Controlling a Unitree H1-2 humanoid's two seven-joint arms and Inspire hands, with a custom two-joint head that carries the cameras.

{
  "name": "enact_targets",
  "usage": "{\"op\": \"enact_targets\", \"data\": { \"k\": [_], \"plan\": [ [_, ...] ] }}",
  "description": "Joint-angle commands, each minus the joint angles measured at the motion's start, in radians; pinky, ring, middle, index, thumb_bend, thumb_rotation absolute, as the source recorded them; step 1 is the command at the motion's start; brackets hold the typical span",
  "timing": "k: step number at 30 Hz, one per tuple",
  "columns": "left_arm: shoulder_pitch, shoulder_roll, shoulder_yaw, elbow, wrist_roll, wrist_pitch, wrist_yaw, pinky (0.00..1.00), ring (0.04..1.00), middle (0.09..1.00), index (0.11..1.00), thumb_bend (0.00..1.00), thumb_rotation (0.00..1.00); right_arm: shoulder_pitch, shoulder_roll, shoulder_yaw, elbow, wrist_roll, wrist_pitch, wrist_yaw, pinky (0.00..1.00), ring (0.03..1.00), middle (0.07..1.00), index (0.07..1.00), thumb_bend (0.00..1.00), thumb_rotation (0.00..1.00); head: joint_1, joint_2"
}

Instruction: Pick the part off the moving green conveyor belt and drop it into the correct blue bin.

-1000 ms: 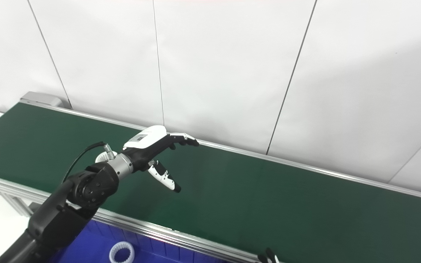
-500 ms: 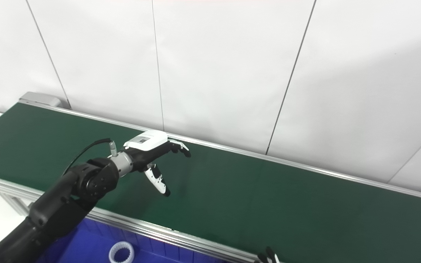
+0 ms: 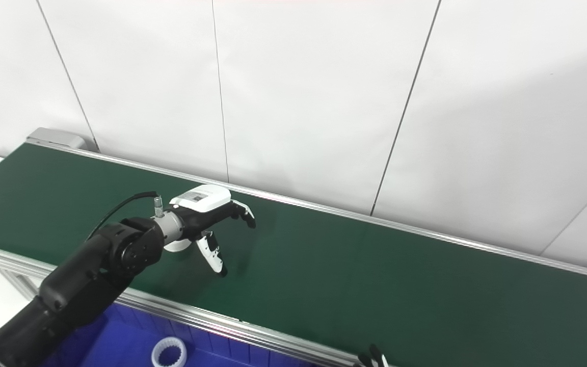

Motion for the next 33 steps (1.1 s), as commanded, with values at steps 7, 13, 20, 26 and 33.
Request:
{"op": "enact_targets", "data": {
  "k": [7,13,20,26,33],
  "plan": [
    [-0.041,0.030,0.008,0.004,0.013,-0.011,0.017,0.76,0.802,0.817,0.738,0.87,0.00,0.002,0.005,0.003,-0.019,0.001,-0.055,-0.004,0.77,0.857,0.896,0.955,0.23,0.91,0.000,0.003],
    [-0.028,0.037,0.011,0.017,0.007,-0.028,0.041,0.75,0.785,0.811,0.729,0.87,0.00,0.004,0.005,0.003,-0.021,0.005,-0.055,-0.001,0.77,0.857,0.896,0.956,0.24,0.91,0.000,0.005],
    [-0.024,0.045,0.007,0.031,0.009,-0.032,0.048,0.76,0.783,0.824,0.738,0.85,0.00,0.008,0.004,0.002,-0.027,0.004,-0.054,-0.001,0.77,0.855,0.895,0.959,0.23,0.91,0.000,0.006],
    [-0.025,0.050,-0.002,0.062,0.024,-0.051,0.076,0.74,0.769,0.812,0.737,0.86,0.00,0.009,0.003,0.000,-0.027,0.006,-0.055,0.002,0.77,0.859,0.900,0.959,0.24,0.91,-0.001,0.008],
    [-0.017,0.045,-0.008,0.093,0.035,-0.066,0.105,0.76,0.784,0.809,0.738,0.86,0.00,0.010,0.002,0.002,-0.029,0.005,-0.053,0.002,0.76,0.854,0.895,0.956,0.23,0.90,-0.004,0.010]
  ]
}}
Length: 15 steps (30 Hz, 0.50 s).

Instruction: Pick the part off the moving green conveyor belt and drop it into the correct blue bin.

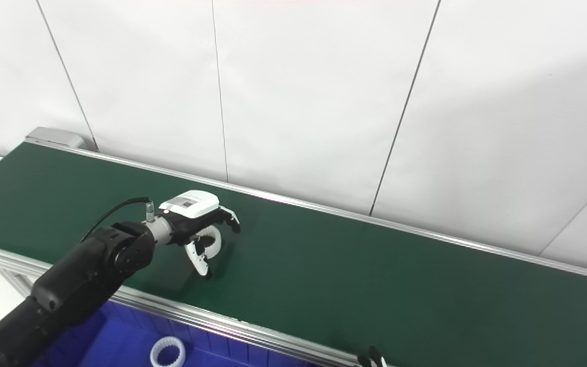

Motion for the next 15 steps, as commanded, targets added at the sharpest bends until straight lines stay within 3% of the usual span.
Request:
{"op": "enact_targets", "data": {
  "k": [1,7,15],
  "plan": [
    [-0.025,0.018,0.004,-0.009,0.011,-0.024,0.041,0.75,0.783,0.810,0.740,0.86,0.00,0.003,0.003,0.002,-0.027,0.005,-0.053,0.001,0.76,0.855,0.895,0.956,0.23,0.90,-0.001,0.002],
    [-0.015,0.012,0.005,0.035,0.007,-0.069,0.107,0.72,0.760,0.789,0.740,0.86,0.00,0.005,0.002,0.001,-0.029,0.000,-0.053,0.002,0.77,0.856,0.899,0.957,0.25,0.90,-0.005,0.003],
    [-0.014,-0.002,-0.034,0.143,0.075,-0.156,0.281,0.66,0.706,0.760,0.726,0.85,0.00,0.007,-0.002,0.005,-0.035,0.003,-0.051,0.004,0.77,0.858,0.897,0.954,0.25,0.88,-0.010,0.007]
  ]
}}
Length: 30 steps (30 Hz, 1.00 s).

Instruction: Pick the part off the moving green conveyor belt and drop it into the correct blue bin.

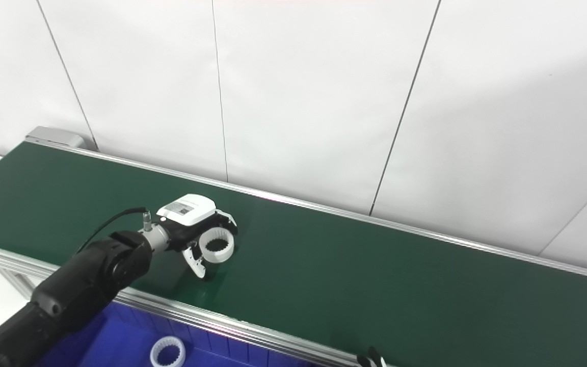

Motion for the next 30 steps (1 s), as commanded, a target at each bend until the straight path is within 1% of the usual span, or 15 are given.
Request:
{"op": "enact_targets", "data": {
  "k": [1,2,4,6,7,8,9,10,12,15,19,22,30],
  "plan": [
    [-0.026,0.005,-0.007,0.011,0.033,-0.024,0.070,0.65,0.701,0.760,0.720,0.84,0.00,0.004,0.000,0.005,-0.029,0.004,-0.051,0.003,0.77,0.859,0.898,0.953,0.25,0.88,-0.001,0.001],
    [-0.028,0.002,-0.016,0.032,0.049,-0.031,0.098,0.65,0.700,0.760,0.718,0.84,0.00,0.004,0.000,0.005,-0.029,0.003,-0.051,0.002,0.78,0.859,0.898,0.953,0.25,0.88,-0.002,0.001],
    [-0.031,-0.005,-0.032,0.072,0.071,-0.046,0.154,0.64,0.680,0.732,0.682,0.81,0.00,0.005,0.002,0.004,-0.029,0.003,-0.052,0.001,0.77,0.857,0.896,0.950,0.25,0.87,-0.004,0.002],
    [-0.035,-0.010,-0.042,0.103,0.078,-0.062,0.200,0.61,0.633,0.672,0.643,0.78,0.00,0.007,0.003,0.003,-0.030,0.001,-0.053,0.001,0.76,0.853,0.894,0.951,0.26,0.87,-0.004,0.002],
    [-0.038,-0.014,-0.045,0.124,0.074,-0.081,0.229,0.60,0.623,0.660,0.636,0.77,0.00,0.007,0.004,0.002,-0.030,-0.002,-0.053,-0.001,0.76,0.852,0.893,0.951,0.26,0.87,-0.003,0.001],
    [-0.042,-0.017,-0.049,0.149,0.072,-0.101,0.260,0.58,0.539,0.563,0.581,0.64,0.00,0.007,0.004,0.002,-0.030,-0.004,-0.053,-0.003,0.76,0.851,0.892,0.949,0.26,0.87,-0.003,0.001],
    [-0.046,-0.020,-0.054,0.174,0.075,-0.116,0.290,0.56,0.495,0.511,0.554,0.57,0.00,0.008,0.004,0.003,-0.030,-0.005,-0.053,-0.004,0.76,0.849,0.891,0.948,0.26,0.87,-0.005,0.002],
    [-0.049,-0.023,-0.059,0.192,0.078,-0.126,0.312,0.51,0.446,0.467,0.538,0.52,0.00,0.008,0.004,0.003,-0.030,-0.006,-0.053,-0.005,0.76,0.848,0.890,0.948,0.26,0.87,-0.005,0.003],
    [-0.052,-0.023,-0.068,0.215,0.081,-0.146,0.344,0.49,0.424,0.453,0.532,0.51,0.00,0.011,0.005,0.003,-0.034,-0.005,-0.053,-0.004,0.76,0.849,0.890,0.948,0.26,0.87,-0.006,0.004],
    [-0.049,-0.023,-0.073,0.215,0.069,-0.150,0.350,0.46,0.405,0.452,0.531,0.50,0.00,0.011,0.004,0.003,-0.035,-0.001,-0.053,-0.001,0.76,0.851,0.891,0.948,0.26,0.87,-0.005,0.005],
    [-0.047,-0.024,-0.076,0.213,0.064,-0.153,0.355,0.47,0.410,0.456,0.529,0.50,0.00,0.011,0.003,0.001,-0.035,0.003,-0.053,0.002,0.77,0.856,0.894,0.949,0.26,0.87,-0.005,0.005],
    [-0.046,-0.025,-0.074,0.208,0.057,-0.152,0.350,0.48,0.410,0.457,0.531,0.50,0.00,0.010,0.000,0.001,-0.034,0.002,-0.053,0.001,0.76,0.852,0.893,0.951,0.26,0.87,-0.004,0.006],
    [-0.045,-0.020,-0.068,0.183,0.037,-0.154,0.326,0.46,0.406,0.458,0.534,0.50,0.00,0.009,-0.001,0.001,-0.035,0.000,-0.053,0.000,0.76,0.849,0.891,0.950,0.25,0.86,-0.004,0.007]
  ]
}}
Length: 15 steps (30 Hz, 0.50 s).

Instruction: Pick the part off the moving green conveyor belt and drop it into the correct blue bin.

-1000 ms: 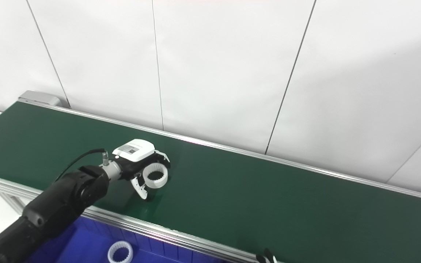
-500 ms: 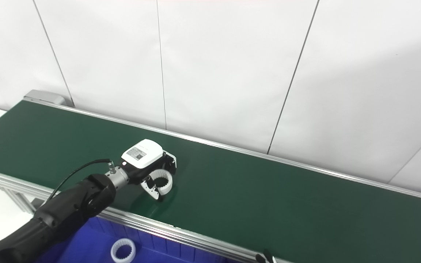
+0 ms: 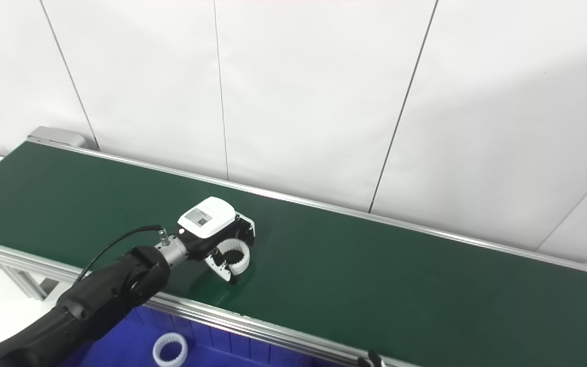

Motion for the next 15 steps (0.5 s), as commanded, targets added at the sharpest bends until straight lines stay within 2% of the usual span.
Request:
{"op": "enact_targets", "data": {
  "k": [1,8,11,13,15],
  "plan": [
    [-0.006,0.034,0.011,-0.008,-0.001,0.011,-0.027,0.46,0.406,0.458,0.534,0.50,0.00,-0.001,-0.001,0.003,-0.030,0.003,-0.052,0.001,0.76,0.849,0.891,0.950,0.25,0.86,-0.002,0.001],
    [0.031,0.037,0.049,-0.127,-0.056,0.045,-0.127,0.48,0.419,0.470,0.530,0.50,0.00,0.003,0.000,0.003,-0.033,0.009,-0.052,0.004,0.77,0.853,0.894,0.953,0.27,0.86,-0.007,0.005],
    [0.069,0.032,0.089,-0.236,-0.106,0.088,-0.195,0.48,0.424,0.473,0.523,0.50,0.00,0.005,0.000,0.001,-0.036,0.002,-0.052,0.002,0.77,0.854,0.894,0.951,0.28,0.87,-0.011,0.008],
    [0.096,0.027,0.119,-0.316,-0.139,0.122,-0.242,0.54,0.431,0.478,0.520,0.50,0.00,0.004,0.000,0.000,-0.035,0.002,-0.052,0.001,0.76,0.852,0.894,0.949,0.28,0.86,-0.015,0.009],
    [0.118,0.024,0.141,-0.378,-0.159,0.143,-0.274,0.55,0.435,0.482,0.516,0.50,0.00,0.005,0.001,-0.002,-0.035,0.006,-0.052,0.001,0.76,0.849,0.892,0.946,0.28,0.85,-0.018,0.011]
  ]
}}
